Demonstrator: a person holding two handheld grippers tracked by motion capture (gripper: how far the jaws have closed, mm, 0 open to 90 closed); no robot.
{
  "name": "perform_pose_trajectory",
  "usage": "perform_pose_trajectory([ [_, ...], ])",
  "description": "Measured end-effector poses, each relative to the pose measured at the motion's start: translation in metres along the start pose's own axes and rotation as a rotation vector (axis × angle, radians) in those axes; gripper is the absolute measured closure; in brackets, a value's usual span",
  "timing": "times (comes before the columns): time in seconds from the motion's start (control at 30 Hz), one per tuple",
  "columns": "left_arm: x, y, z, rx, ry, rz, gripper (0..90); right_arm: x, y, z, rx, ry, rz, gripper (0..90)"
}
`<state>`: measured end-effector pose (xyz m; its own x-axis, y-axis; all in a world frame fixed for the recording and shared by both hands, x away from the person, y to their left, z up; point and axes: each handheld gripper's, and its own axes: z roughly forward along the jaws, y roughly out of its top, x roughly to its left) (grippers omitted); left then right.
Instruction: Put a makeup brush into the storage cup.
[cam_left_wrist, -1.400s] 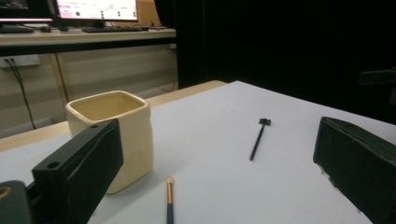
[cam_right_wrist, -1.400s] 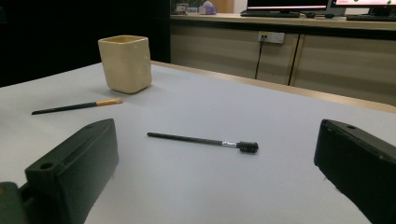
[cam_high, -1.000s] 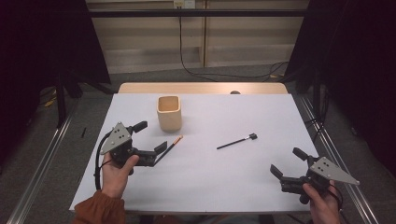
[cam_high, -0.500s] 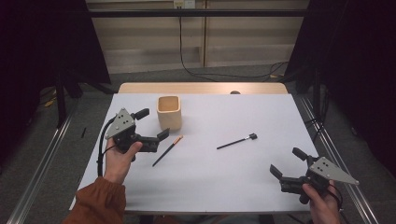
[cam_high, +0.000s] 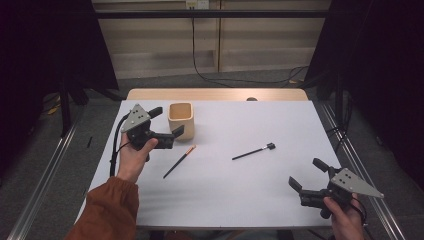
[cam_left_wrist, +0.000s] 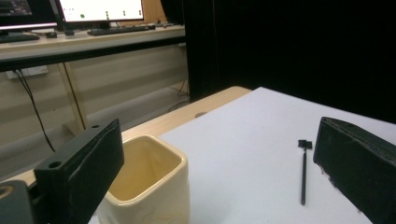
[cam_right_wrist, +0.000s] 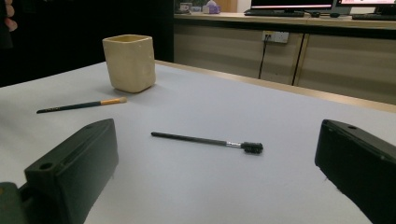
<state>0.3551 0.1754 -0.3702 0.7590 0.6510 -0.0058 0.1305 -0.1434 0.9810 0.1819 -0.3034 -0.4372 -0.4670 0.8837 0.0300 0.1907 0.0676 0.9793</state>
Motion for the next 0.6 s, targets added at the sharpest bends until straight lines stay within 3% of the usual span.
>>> perform_pose_trajectory([
  [0.27,0.006,0.015,0.019,0.040,0.002,0.006,1.8,0.000,0.000,0.000,0.001,0.001,0.000,0.0],
  [0.6,0.011,0.017,0.030,0.151,-0.001,0.007,2.4,0.000,0.000,0.000,0.001,-0.001,-0.001,0.0],
])
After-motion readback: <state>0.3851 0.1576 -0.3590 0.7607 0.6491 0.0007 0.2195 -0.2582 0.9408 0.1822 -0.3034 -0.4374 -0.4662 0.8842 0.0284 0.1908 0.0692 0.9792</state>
